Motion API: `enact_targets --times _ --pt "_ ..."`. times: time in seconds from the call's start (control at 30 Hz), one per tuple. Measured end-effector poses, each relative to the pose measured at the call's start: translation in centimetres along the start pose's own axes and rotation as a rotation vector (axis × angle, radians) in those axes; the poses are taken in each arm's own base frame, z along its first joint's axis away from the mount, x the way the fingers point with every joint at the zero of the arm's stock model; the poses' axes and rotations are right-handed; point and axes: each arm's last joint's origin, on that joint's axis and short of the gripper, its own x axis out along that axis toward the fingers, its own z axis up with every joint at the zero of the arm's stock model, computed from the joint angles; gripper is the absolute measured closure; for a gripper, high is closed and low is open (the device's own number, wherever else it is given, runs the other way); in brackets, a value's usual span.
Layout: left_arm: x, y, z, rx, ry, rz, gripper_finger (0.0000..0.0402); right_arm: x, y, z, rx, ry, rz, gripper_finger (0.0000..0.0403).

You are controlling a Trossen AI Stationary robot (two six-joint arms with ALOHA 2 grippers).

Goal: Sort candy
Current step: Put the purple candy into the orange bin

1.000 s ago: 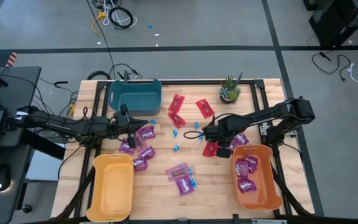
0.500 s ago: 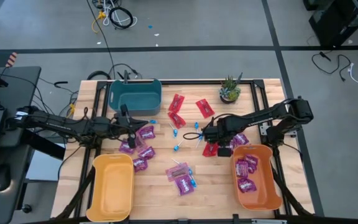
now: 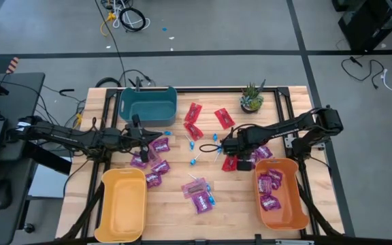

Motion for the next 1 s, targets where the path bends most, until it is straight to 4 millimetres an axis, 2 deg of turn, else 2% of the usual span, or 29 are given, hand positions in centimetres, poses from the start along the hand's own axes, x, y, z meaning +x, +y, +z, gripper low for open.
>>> enact_targets --times 0.27,0.53,1.0 --pt "0.0 0.0 0.0 0.0 0.0 0.0 0.0396 0.0 -0.1 0.0 0.006 -0.005 -0.019 0.0293" --pt "0.0 0.0 0.0 -0.005 0.003 -0.001 0.0396 0.0 -0.1 -0.1 0.116 0.003 -0.021 0.0288" --pt "0.0 0.0 0.0 -0.01 0.004 0.0 0.0396 1.8 -0.1 -1.3 0.11 0.043 -0.022 0.0285"
